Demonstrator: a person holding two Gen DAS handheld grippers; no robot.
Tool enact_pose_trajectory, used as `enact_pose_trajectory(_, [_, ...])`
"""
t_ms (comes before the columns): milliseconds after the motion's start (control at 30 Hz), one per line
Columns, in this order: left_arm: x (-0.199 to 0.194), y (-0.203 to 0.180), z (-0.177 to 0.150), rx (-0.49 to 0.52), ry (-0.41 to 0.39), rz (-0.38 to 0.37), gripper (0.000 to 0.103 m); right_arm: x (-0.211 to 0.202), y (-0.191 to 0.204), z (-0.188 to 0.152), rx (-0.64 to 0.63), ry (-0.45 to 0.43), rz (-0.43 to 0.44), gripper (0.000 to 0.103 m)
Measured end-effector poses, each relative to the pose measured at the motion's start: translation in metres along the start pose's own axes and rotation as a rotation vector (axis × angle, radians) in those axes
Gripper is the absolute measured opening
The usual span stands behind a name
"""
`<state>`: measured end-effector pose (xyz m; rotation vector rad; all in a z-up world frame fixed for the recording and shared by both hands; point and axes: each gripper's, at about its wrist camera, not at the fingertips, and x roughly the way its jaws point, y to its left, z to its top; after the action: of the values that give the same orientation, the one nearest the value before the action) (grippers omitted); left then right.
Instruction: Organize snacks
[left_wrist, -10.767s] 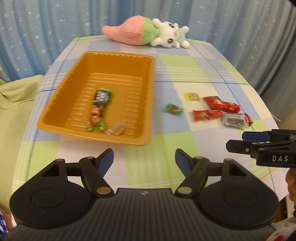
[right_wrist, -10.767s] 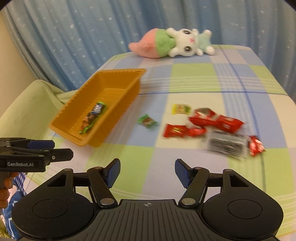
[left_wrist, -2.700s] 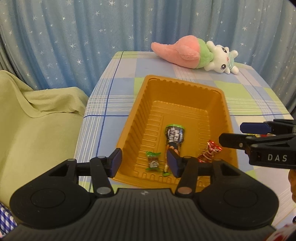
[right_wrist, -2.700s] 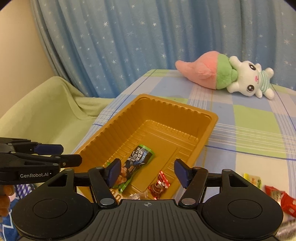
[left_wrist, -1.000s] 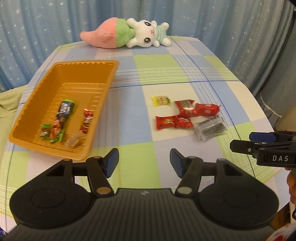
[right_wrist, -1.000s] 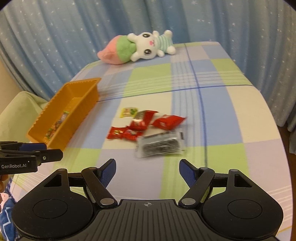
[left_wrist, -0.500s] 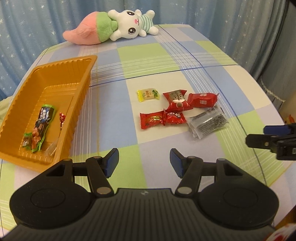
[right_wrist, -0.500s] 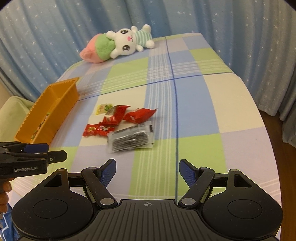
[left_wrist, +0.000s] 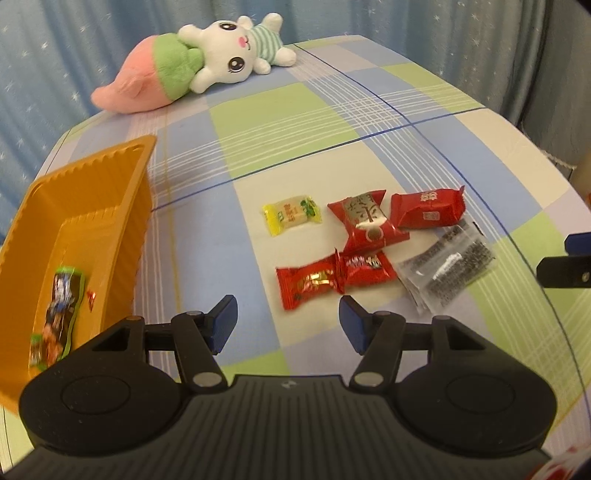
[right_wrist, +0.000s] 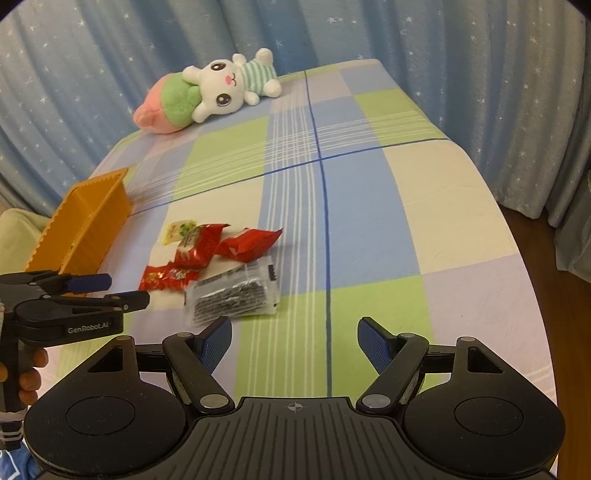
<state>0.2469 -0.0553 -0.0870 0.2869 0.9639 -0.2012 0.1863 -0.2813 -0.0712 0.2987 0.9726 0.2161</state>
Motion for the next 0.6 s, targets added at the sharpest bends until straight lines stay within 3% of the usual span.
enact_pose_trajectory(200, [0.018, -0.003, 0.007, 0.053, 0.014, 0.019, 0.059, 0.008, -0.005, 0.009, 0.019, 0.005, -0.010, 0.075])
enact_pose_trajectory(600, [0.039, 0.011, 0.022, 0.025, 0.004, 0.015, 0.063, 0.023, -0.011, 0.020, 0.041, 0.021, -0.026, 0.075])
